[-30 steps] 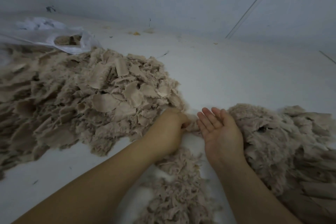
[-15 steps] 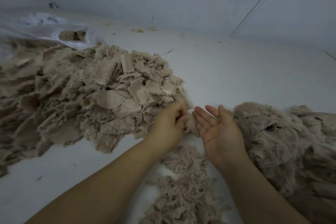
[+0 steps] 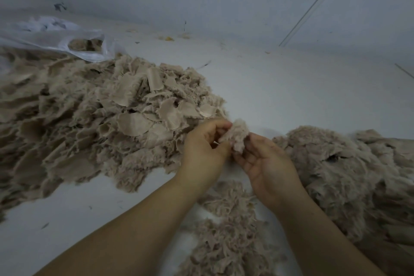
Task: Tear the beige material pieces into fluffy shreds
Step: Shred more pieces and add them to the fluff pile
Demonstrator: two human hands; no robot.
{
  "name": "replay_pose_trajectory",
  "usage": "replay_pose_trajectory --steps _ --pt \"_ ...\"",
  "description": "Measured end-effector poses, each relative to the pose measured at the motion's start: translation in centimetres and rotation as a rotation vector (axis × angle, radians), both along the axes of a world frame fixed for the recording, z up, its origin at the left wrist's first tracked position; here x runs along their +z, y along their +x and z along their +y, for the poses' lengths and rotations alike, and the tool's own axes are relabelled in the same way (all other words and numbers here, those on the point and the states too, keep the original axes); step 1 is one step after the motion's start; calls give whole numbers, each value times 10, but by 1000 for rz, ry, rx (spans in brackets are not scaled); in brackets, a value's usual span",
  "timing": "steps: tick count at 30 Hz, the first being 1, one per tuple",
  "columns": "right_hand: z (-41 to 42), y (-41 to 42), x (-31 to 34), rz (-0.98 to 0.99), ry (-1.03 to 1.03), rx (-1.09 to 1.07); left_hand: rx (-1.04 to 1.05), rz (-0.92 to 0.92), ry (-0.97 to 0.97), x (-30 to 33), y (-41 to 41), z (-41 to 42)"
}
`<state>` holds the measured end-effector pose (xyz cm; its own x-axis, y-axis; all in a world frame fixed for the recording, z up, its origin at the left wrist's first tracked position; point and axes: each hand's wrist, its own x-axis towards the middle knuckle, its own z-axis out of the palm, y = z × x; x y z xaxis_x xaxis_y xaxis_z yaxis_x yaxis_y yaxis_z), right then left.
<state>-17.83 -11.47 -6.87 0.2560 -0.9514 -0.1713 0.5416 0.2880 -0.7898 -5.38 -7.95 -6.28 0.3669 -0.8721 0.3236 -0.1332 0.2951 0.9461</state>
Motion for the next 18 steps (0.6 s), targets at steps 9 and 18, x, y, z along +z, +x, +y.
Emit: replay_pose_trajectory --steps 9,18 --pt "-2 -2 -1 37 23 86 115 -445 -278 -2 5 0" --pt "-3 -2 -5 76 -84 48 -16 -116 -51 0 10 -1"
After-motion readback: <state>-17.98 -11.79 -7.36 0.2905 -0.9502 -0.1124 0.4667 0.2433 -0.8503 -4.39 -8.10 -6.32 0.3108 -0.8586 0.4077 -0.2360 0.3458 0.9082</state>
